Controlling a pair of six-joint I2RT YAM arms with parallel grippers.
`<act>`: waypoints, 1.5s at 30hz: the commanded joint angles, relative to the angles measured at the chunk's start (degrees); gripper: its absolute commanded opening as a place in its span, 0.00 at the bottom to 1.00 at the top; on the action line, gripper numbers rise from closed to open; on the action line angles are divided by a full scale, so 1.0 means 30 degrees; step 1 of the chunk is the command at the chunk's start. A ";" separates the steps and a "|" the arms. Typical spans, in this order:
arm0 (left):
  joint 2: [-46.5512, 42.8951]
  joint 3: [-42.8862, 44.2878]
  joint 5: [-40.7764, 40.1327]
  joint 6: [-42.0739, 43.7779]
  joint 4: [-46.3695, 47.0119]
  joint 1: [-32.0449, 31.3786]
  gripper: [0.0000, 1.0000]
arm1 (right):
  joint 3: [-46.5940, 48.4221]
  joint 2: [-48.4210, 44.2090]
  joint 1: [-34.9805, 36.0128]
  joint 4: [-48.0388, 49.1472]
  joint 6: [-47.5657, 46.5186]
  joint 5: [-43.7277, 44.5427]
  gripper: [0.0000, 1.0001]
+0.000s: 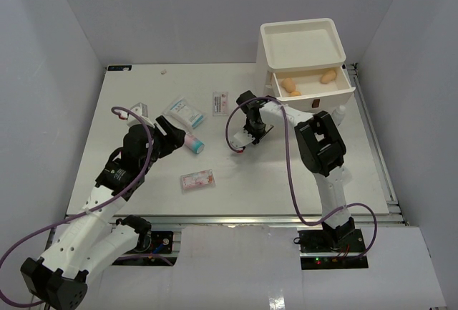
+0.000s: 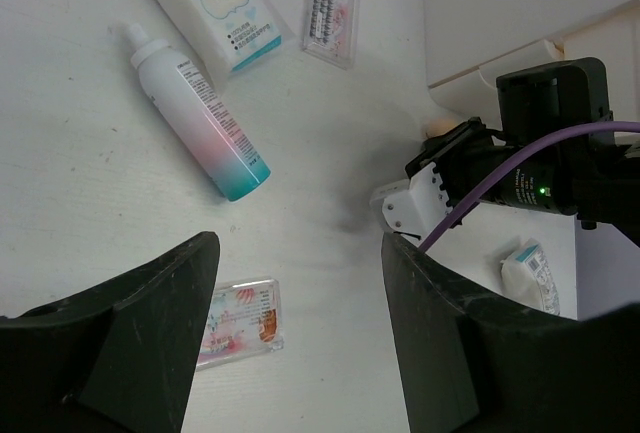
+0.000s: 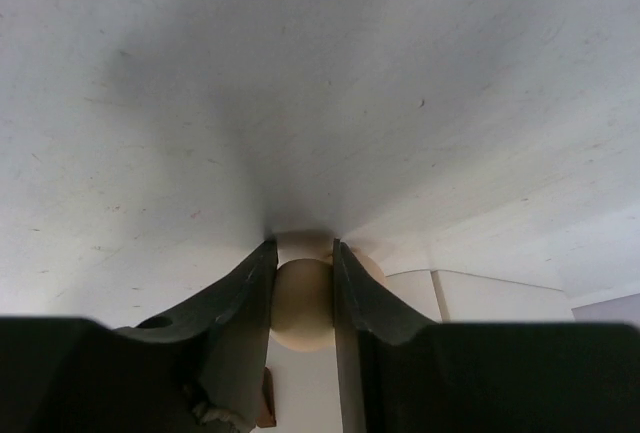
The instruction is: Organize the makeup
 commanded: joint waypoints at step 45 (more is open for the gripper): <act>0.8461 0.3792 1.0507 0.1538 0.6956 -0.0117 0.81 | -0.2537 -1.2876 -1.4147 0.9988 2.9771 -1.9082 0.15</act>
